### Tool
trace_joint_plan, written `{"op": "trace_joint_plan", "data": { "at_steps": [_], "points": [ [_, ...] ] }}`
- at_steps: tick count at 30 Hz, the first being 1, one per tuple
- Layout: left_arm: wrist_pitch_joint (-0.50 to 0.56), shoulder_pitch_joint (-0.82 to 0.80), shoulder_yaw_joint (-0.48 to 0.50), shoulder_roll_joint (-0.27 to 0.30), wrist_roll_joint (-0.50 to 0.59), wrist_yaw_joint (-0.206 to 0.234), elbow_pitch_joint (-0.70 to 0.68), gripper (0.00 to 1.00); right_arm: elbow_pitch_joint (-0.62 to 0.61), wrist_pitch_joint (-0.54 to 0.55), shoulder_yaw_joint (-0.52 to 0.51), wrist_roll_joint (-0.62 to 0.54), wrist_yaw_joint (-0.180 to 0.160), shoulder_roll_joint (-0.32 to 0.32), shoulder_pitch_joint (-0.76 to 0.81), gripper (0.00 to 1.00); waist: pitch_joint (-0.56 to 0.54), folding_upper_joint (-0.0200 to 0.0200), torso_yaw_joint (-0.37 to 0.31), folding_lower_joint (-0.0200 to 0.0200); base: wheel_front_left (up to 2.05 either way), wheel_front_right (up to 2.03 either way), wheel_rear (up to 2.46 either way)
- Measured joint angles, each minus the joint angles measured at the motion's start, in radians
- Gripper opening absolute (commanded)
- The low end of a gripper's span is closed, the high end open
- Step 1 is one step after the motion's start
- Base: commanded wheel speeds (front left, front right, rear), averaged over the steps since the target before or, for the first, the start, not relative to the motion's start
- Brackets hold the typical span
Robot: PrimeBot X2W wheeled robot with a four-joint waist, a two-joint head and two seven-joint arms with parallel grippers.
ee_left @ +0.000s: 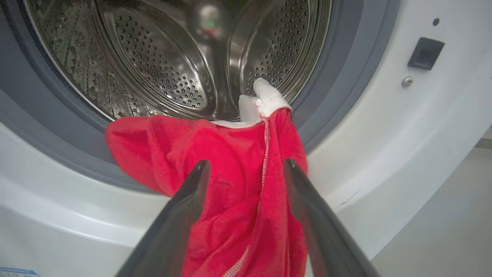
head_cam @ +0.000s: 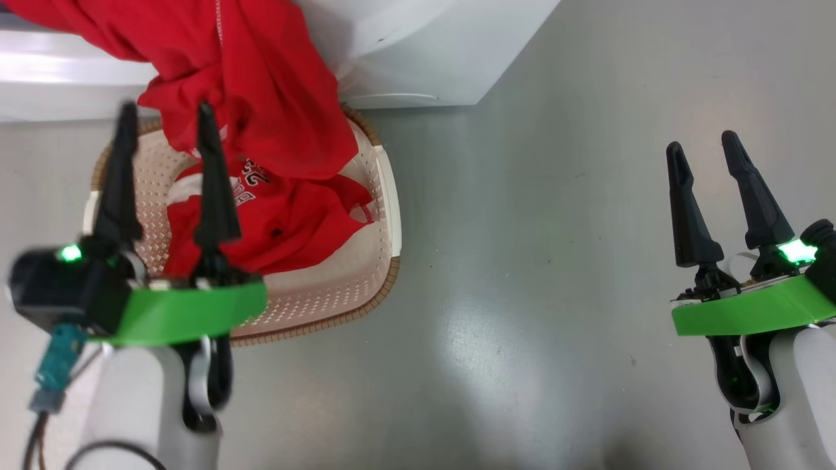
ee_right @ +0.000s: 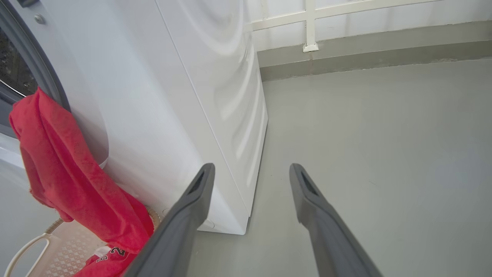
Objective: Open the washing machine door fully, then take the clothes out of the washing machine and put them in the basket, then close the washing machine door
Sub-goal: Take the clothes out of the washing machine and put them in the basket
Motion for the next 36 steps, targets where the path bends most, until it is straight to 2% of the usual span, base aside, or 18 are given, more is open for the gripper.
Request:
{"op": "trace_joint_plan", "data": {
  "at_steps": [5,10,19,26,29,36],
  "points": [
    [0.0,-0.108,0.04,-0.001,0.024,-0.018,0.037,1.0,0.0,0.0,0.0,0.0,0.0,0.0,0.0,1.0,0.0,0.0,-0.002,0.0,0.0,0.0,0.0],
    [-0.001,-0.224,0.062,-0.004,0.057,-0.027,0.137,1.0,0.0,0.0,0.001,0.0,0.0,0.0,0.0,1.0,-0.001,0.0,-0.005,0.0,0.0,0.0,0.0],
    [0.002,-0.468,0.084,-0.006,0.05,-0.045,0.493,1.0,0.003,0.0,0.009,0.0,0.0,0.0,0.0,1.0,-0.001,0.0,-0.005,0.0,0.0,0.0,0.0],
    [0.081,-0.637,0.09,0.006,0.04,-0.044,0.749,1.0,0.005,0.0,0.012,0.0,0.0,0.0,0.0,1.0,0.009,0.0,-0.009,0.0,0.0,0.0,0.0],
    [0.105,-0.677,0.089,0.014,0.039,-0.045,0.827,1.0,0.004,0.0,0.011,0.0,0.0,0.0,0.0,1.0,0.013,0.0,-0.01,0.0,0.0,0.0,0.0],
    [0.086,-0.73,0.082,0.018,0.032,-0.055,0.939,0.98,0.004,0.0,0.008,0.0,0.0,0.0,0.0,1.0,0.011,0.0,-0.009,0.0,0.0,0.0,0.0]
  ]
}}
